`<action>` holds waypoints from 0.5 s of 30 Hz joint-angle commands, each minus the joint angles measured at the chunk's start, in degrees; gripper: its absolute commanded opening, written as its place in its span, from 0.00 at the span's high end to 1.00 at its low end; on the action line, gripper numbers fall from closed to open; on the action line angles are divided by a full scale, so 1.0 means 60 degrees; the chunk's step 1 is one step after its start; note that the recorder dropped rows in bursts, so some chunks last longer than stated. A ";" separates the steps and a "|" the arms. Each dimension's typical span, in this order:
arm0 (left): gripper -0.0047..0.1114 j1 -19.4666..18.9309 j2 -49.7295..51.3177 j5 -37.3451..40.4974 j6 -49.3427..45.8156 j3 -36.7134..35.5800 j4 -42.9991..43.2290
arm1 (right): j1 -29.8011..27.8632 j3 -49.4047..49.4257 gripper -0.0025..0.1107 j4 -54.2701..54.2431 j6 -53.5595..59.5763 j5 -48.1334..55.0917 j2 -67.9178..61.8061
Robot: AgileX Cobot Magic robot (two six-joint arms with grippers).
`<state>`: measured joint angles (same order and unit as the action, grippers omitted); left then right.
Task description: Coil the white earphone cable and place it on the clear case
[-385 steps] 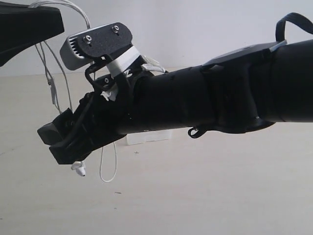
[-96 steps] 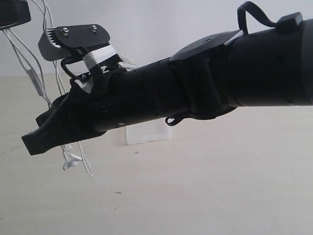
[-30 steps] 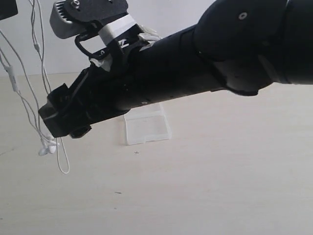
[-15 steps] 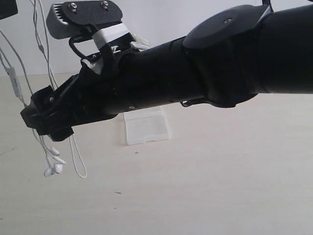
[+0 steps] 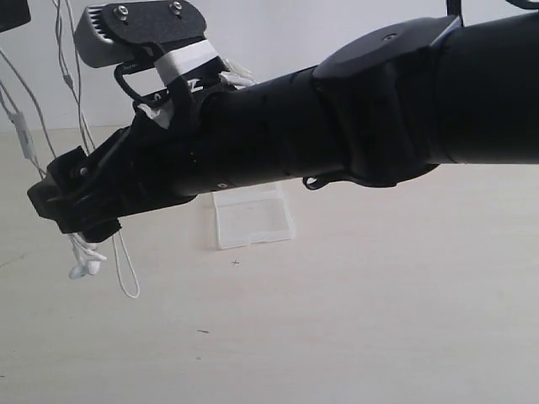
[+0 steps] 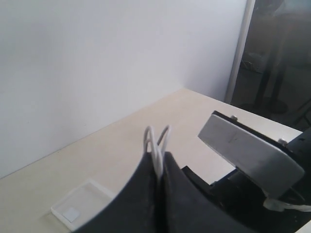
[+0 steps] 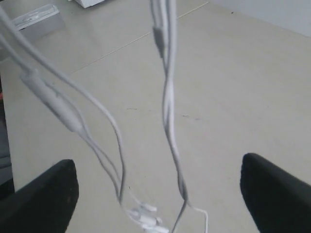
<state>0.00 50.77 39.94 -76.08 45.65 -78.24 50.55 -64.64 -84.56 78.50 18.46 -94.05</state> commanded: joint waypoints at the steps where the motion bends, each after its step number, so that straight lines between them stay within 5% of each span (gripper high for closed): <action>1: 0.96 -0.0010 -0.0007 0.0002 0.0028 0.0076 -0.0254 | 0.0014 -0.0063 0.22 -0.0354 0.0229 -0.0150 -0.0002; 15: 0.96 -0.0010 -0.0007 0.0039 0.0028 0.0076 -0.0257 | 0.0014 -0.0063 0.22 -0.2564 0.2534 -0.0051 -0.0508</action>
<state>0.00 50.77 39.94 -76.08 45.65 -78.83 50.55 -64.64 -99.40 92.05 17.95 -96.88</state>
